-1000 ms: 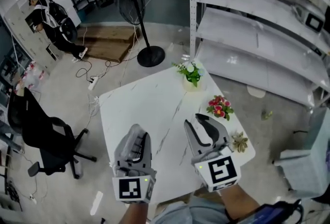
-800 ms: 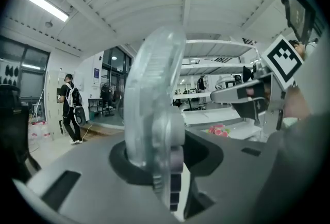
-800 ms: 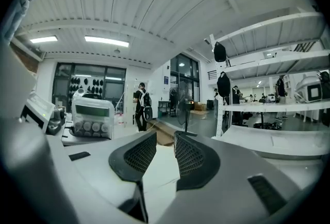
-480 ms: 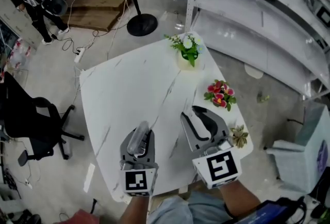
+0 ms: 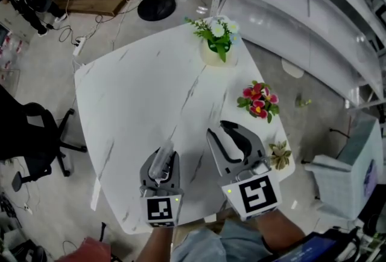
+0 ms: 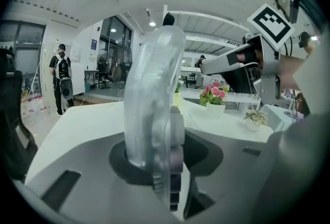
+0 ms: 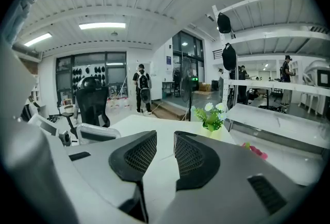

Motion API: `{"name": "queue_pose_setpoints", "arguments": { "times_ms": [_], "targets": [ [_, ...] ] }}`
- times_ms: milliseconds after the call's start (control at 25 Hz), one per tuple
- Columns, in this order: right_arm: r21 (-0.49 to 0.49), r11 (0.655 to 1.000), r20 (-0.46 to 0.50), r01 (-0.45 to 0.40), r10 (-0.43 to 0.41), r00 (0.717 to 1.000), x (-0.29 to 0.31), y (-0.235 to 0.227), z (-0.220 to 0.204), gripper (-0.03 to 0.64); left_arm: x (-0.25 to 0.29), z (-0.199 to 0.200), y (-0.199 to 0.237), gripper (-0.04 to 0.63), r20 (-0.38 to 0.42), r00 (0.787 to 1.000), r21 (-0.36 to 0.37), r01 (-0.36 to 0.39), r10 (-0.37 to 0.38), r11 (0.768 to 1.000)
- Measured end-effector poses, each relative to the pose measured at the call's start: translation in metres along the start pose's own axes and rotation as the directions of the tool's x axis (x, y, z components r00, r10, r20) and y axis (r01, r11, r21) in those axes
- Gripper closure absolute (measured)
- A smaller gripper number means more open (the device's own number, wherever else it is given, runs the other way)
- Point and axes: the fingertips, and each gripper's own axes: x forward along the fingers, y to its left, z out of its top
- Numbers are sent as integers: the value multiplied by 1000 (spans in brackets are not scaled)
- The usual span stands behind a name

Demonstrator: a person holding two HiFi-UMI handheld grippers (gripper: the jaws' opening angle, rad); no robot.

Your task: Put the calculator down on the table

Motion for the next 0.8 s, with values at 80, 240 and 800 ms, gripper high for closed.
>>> {"name": "queue_pose_setpoints", "arguments": {
  "times_ms": [80, 240, 800],
  "targets": [
    [-2, 1000, -9, 0, 0, 1000, 3, -2, -3, 495, 4, -7, 0, 459, -7, 1000, 1, 4, -4, 1000],
    [-2, 1000, -23, 1, -1, 1000, 8, -3, -7, 495, 12, -22, 1, 457, -46, 999, -8, 20, -21, 1000],
    [7, 1000, -40, 1, -1, 999, 20, -7, -10, 495, 22, -28, 8, 434, -55, 998, 21, 19, -18, 1000]
  ]
}}
